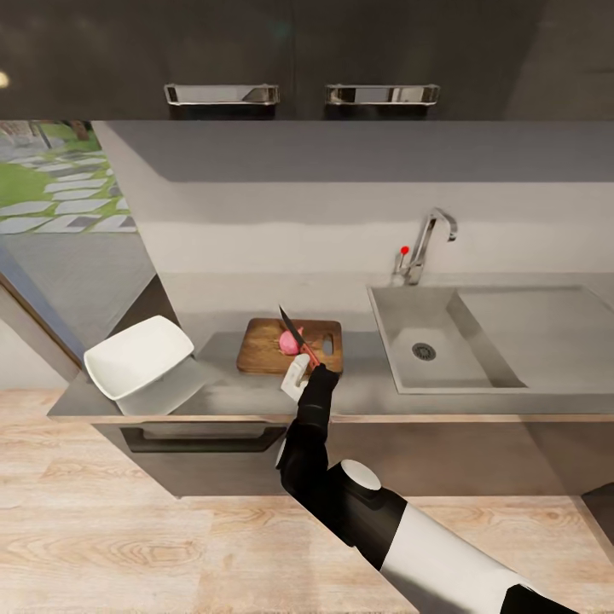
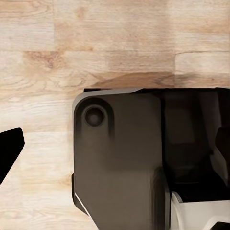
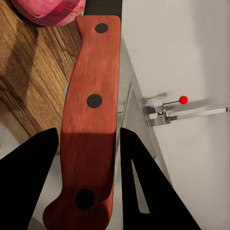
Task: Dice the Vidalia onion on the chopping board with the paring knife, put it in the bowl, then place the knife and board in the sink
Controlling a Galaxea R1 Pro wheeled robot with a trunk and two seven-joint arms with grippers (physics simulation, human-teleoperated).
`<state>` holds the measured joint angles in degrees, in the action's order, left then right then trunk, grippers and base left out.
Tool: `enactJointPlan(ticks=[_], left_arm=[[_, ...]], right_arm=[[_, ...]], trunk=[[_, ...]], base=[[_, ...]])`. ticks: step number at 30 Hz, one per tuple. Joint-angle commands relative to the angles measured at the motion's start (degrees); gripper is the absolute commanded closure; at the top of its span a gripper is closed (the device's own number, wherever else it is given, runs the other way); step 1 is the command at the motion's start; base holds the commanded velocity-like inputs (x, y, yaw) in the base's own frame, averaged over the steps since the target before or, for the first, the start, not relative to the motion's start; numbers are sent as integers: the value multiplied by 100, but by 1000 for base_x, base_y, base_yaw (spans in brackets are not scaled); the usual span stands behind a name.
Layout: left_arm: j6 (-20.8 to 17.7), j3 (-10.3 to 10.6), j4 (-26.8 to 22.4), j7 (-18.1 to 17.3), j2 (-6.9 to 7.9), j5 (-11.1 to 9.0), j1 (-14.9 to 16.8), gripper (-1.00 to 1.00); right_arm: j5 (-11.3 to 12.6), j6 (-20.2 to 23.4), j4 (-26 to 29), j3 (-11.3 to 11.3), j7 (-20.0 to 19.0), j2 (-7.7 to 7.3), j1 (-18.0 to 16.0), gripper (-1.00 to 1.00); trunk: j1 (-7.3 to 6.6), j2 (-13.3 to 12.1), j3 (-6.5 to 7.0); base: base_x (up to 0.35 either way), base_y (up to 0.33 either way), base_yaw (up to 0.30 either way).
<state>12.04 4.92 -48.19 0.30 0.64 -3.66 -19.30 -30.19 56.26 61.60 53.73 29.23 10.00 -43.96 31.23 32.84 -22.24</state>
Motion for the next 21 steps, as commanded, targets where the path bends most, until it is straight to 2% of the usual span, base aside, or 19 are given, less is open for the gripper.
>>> enactJointPlan(ticks=[1,9,12,21], left_arm=[[9,18,-6,2,6,-39,1,-100],[9,18,-13,1,6,-39,-2,-100],[9,18,-15,1,6,-39,1,-100],[9,18,-10,0,6,-39,1,-100]], right_arm=[[30,26,-2,15,39,0,-8,100],[35,26,-12,15,34,0,-8,100],[39,26,-297,24,22,0,-8,100],[39,26,-297,22,22,0,-8,100]], trunk=[[2,7,-8],[2,7,-10],[2,7,-10],[2,7,-10]], base=[[0,0,0],[53,10,0],[54,10,0],[0,0,0]])
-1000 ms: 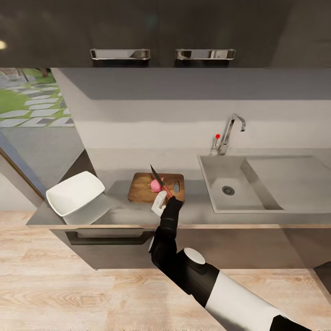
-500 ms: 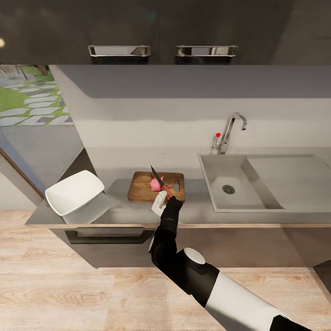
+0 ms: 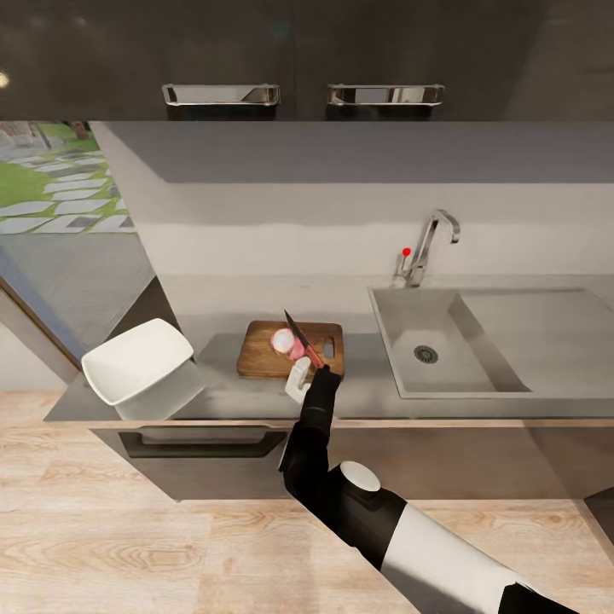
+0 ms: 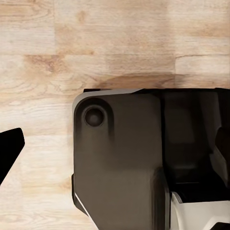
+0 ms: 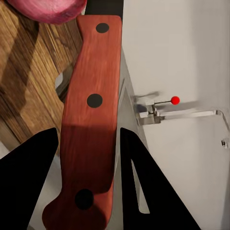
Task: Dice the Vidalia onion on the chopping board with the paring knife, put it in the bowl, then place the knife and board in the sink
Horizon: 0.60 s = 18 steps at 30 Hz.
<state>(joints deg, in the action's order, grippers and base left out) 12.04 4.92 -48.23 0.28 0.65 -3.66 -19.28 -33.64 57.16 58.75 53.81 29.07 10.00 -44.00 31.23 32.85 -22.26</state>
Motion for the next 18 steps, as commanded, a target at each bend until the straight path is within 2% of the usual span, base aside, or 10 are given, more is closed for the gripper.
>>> enactJointPlan(ticks=[1,18], left_arm=[[9,18,-5,3,6,-39,-3,-100],[9,18,-7,4,6,-39,-1,-100]], right_arm=[[385,-64,-13,15,38,0,-4,100],[385,-64,-13,16,38,0,-4,100]], trunk=[[3,6,-8],[3,6,-8]], base=[[0,0,0],[0,0,0]])
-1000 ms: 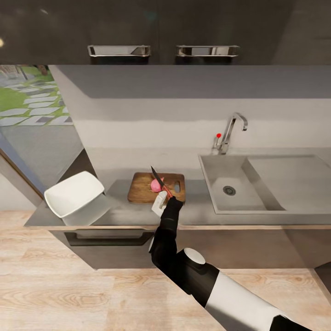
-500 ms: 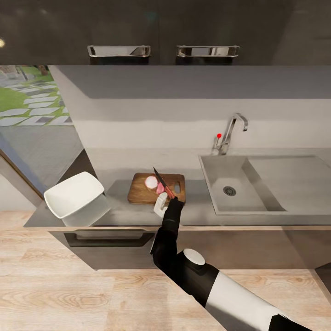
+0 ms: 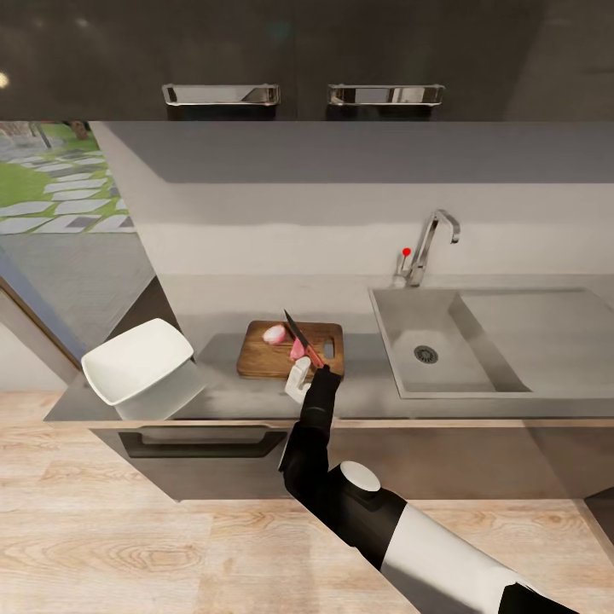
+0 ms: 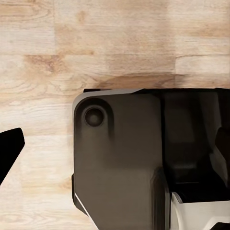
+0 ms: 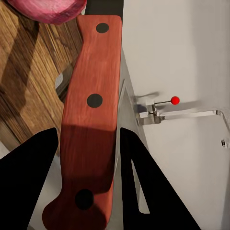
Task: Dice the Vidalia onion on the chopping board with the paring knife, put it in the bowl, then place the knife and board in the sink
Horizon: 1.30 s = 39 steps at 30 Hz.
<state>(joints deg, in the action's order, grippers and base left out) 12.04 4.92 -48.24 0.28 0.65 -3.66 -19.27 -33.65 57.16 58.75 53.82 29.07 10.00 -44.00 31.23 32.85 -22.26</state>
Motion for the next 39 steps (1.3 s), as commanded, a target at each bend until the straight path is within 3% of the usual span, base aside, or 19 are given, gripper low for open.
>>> enactJointPlan(ticks=[1,39], left_arm=[[9,18,-5,2,6,-39,-1,-100],[10,18,-5,-1,6,-39,-4,-100]], right_arm=[[386,-64,-13,14,38,0,-4,100],[386,-64,-13,14,38,0,-4,100]], trunk=[[3,6,-8],[3,6,-8]], base=[[0,0,0],[0,0,0]])
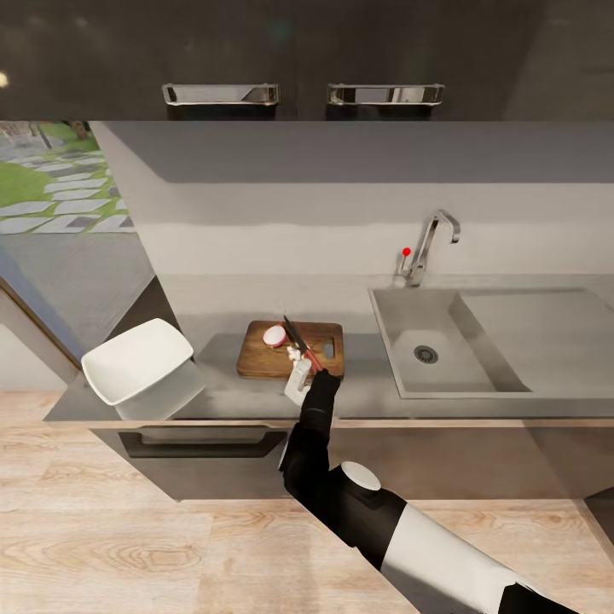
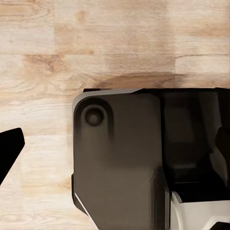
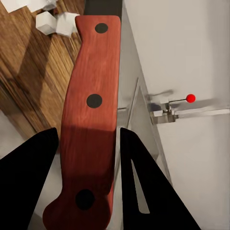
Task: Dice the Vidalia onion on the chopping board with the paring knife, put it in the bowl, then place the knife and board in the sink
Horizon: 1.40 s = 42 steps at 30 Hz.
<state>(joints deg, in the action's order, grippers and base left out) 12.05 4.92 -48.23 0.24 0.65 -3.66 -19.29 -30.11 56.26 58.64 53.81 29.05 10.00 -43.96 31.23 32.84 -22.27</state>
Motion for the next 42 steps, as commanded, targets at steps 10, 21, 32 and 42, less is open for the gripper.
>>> enactJointPlan(ticks=[10,21,32,42], left_arm=[[8,17,6,2,6,-39,-1,-100],[9,17,-1,2,6,-39,-3,-100],[10,17,-2,2,6,-39,-1,-100],[10,17,-11,2,6,-39,-1,-100]], right_arm=[[-18,33,74,-4,43,0,-8,100],[-30,34,423,-19,65,0,-8,100],[-5,34,418,-20,65,0,-8,100],[22,26,178,-2,49,0,-8,100]], trunk=[[2,7,-7],[2,7,-7],[2,7,-7],[2,7,-7]], base=[[0,28,0],[0,120,0],[54,44,0],[9,7,0]])
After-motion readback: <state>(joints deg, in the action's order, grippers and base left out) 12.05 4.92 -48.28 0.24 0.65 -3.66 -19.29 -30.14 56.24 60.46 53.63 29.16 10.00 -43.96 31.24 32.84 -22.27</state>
